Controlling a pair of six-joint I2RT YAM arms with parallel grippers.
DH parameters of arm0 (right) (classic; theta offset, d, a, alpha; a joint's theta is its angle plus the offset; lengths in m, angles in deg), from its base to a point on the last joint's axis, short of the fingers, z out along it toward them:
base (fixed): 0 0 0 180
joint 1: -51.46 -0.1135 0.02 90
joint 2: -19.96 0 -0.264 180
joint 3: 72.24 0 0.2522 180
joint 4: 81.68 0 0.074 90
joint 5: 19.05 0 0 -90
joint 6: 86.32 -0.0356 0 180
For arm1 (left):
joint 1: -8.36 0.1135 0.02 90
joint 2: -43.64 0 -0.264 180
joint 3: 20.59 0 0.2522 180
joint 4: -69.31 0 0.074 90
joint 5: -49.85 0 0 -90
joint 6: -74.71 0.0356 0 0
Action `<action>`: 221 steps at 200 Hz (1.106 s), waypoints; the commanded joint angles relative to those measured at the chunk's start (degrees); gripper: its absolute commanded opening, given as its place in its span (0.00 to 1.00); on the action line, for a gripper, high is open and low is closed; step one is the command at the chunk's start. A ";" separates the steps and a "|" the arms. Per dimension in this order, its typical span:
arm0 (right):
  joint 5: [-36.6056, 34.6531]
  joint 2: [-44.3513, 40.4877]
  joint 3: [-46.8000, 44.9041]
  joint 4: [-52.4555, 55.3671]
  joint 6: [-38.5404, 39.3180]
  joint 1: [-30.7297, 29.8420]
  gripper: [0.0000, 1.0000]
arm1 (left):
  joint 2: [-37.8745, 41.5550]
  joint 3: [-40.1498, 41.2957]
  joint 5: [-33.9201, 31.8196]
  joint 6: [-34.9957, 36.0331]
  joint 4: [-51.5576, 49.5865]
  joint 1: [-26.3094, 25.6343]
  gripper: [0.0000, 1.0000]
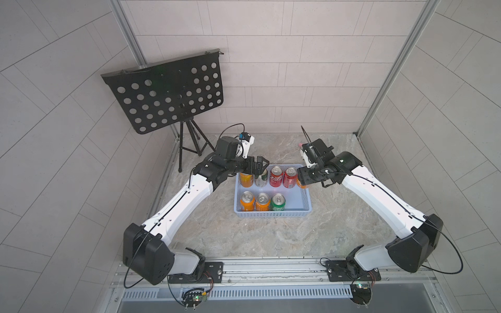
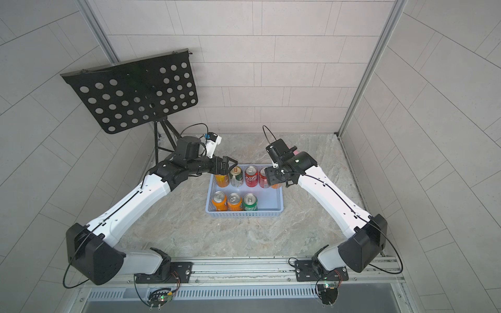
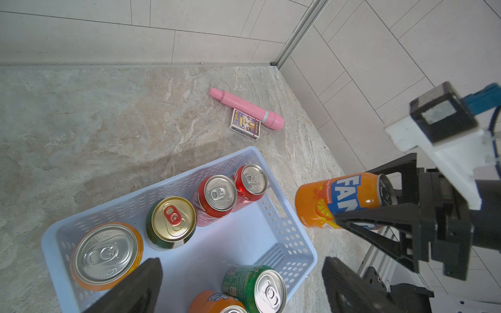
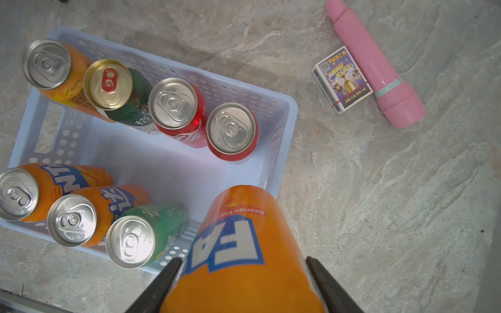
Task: Take out the drinks from the basket
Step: Place the drink at the center of the board.
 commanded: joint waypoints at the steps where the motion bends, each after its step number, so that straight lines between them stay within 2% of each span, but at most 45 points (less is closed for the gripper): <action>1: -0.55 -4.47 0.19 -0.16 1.70 2.86 0.42 | 0.55 0.42 -0.55 1.43 0.03 -0.88 1.00; 88: 2.09 -10.51 -12.42 -3.32 3.71 12.85 0.42 | -0.25 -0.04 -2.42 2.50 -1.22 -2.59 1.00; 159: 4.27 -12.40 -24.38 -9.93 1.84 13.13 0.42 | -0.86 -0.53 -3.47 2.99 -2.19 -3.14 1.00; 221: 4.69 -10.66 -28.54 -14.22 0.74 13.17 0.41 | -0.32 -0.24 -5.79 3.10 -2.26 -3.45 1.00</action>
